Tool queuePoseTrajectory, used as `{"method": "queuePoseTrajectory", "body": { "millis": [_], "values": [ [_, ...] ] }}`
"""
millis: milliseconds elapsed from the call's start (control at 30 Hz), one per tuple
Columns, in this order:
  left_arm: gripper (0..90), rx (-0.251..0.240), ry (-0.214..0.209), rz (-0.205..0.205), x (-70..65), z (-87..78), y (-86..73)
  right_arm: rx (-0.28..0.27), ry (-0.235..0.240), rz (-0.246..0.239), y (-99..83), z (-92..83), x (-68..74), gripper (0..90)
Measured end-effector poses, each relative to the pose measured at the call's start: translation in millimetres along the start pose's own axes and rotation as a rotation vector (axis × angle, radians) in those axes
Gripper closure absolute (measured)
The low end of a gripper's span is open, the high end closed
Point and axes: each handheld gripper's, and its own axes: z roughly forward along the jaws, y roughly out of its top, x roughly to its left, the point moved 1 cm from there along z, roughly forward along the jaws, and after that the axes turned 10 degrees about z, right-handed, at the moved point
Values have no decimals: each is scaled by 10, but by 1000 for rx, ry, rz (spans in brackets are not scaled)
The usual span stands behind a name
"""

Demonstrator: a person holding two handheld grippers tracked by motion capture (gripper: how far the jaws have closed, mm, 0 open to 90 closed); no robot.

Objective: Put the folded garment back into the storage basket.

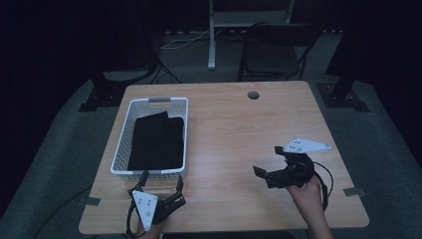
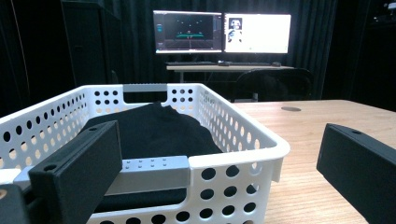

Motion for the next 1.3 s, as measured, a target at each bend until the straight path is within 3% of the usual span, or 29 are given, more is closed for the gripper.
{"method": "queuePoseTrajectory", "body": {
  "millis": [233,533,733,800,967,1167,1300],
  "values": [
    [13,1,1,1,0,0,0,-31,-10,31,-114,-107,-110,6],
    [13,1,1,1,0,1,0,-1,-9,70,-385,-119,-273,5],
    [14,3,3,1,0,1,0,-28,-28,89,-522,-157,-370,5],
    [14,4,3,1,-1,2,1,-27,-47,82,-578,-145,-390,5],
    [13,6,5,1,-1,4,1,9,-41,97,-739,-73,-480,5],
    [13,7,5,1,-1,4,1,-29,-38,109,-845,-68,-516,5],
    [13,5,6,1,-2,3,1,-24,-41,112,-903,-17,-538,5]
  ]
}}
